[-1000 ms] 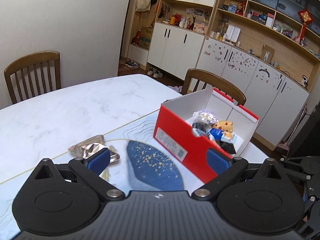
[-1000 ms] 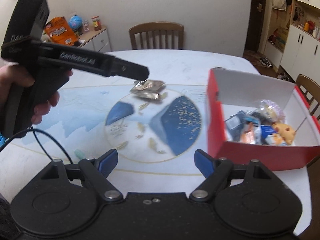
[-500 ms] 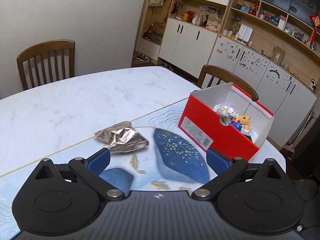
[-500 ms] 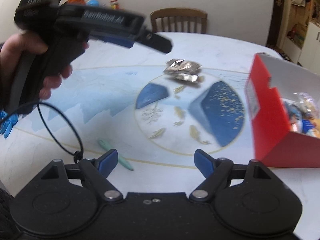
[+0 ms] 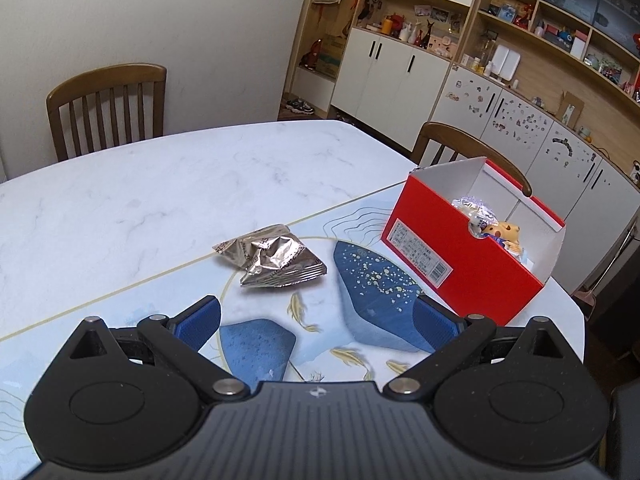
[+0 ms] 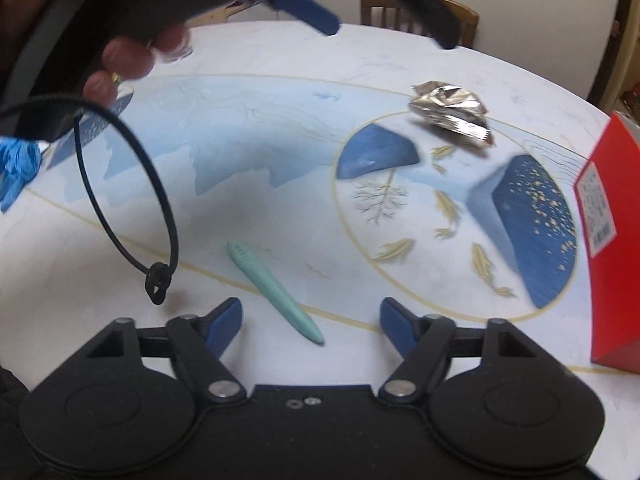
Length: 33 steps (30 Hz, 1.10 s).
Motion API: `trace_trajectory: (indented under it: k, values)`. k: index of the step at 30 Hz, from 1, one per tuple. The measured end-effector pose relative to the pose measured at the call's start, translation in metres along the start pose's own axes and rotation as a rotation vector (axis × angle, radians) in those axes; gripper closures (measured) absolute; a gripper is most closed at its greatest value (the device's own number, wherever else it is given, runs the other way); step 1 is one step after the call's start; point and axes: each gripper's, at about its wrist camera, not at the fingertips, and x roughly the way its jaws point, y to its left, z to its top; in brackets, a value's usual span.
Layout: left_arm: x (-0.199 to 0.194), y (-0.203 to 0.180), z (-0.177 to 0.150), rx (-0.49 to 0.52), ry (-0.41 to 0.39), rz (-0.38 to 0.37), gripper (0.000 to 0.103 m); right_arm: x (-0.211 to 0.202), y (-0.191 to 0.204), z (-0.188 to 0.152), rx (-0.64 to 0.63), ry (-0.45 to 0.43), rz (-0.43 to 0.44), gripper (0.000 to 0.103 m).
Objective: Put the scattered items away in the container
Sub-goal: 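Grasp the mint-green stick with the right tool while the left tool grasps the foil packet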
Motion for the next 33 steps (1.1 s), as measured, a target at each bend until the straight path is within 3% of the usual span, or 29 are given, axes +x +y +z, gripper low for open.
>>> trace_trajectory:
  k: [13,15,18,33]
  values:
    - [0.007,0.008,-0.002,-0.016,0.013,0.008,0.0,0.015,0.015,0.008,-0.091,-0.008,0.013,0.065]
    - [0.009,0.008,-0.001,-0.02,0.015,0.004,0.0,0.015,0.013,0.007,-0.094,-0.012,0.015,0.081]
    - [0.014,0.008,0.0,-0.017,0.017,0.001,0.0,0.015,0.007,0.007,-0.092,-0.014,0.006,0.092]
    - [0.055,-0.001,0.017,-0.025,0.019,0.006,0.0,-0.001,-0.067,-0.008,0.06,0.014,-0.173,0.093]
